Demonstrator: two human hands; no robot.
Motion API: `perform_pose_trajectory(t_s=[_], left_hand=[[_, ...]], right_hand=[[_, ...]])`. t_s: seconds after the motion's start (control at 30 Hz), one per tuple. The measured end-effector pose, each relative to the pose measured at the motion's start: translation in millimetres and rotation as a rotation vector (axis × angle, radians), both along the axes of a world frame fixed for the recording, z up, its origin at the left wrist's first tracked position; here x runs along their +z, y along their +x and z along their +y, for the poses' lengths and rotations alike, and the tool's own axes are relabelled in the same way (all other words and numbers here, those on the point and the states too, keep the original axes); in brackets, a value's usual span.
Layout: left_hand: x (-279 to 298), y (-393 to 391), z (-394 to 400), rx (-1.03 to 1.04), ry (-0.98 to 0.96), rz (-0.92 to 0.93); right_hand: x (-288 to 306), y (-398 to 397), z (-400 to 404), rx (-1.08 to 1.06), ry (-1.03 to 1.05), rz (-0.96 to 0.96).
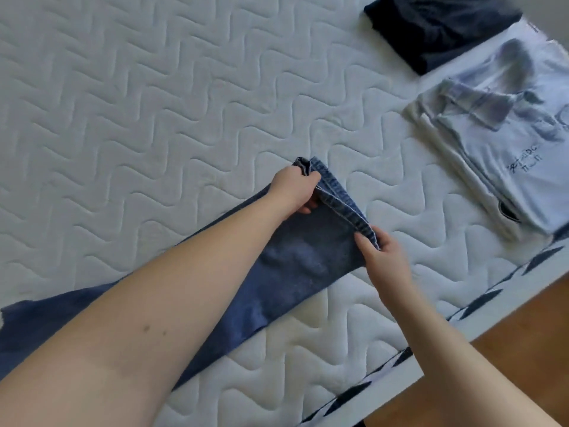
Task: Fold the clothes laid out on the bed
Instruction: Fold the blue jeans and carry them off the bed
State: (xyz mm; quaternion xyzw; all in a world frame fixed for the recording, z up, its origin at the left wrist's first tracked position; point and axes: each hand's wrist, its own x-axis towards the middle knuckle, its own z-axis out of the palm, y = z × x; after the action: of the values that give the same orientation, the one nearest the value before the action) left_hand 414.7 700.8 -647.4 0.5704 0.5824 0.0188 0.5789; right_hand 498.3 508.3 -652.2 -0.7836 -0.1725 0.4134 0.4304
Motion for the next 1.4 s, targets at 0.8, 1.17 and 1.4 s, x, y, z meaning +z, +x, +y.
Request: perform_pose_trajectory(t_s=[0.8, 1.17, 1.4], left_hand=[[-50.8, 11.9, 52.1, -0.483, 0.507, 0.441], [-36.2, 36.4, 47.4, -0.466, 0.423, 0.096], [-36.0, 24.7, 29.2, -0.446, 0.762, 0.116]], right_hand=[[-49.2, 47.1, 5.0, 0.15, -0.324, -0.288], [-32.6, 78.7, 1.3, 0.246, -0.403, -0.279], [-32.7, 64.3, -4.7, 0.113, -0.411, -0.56]])
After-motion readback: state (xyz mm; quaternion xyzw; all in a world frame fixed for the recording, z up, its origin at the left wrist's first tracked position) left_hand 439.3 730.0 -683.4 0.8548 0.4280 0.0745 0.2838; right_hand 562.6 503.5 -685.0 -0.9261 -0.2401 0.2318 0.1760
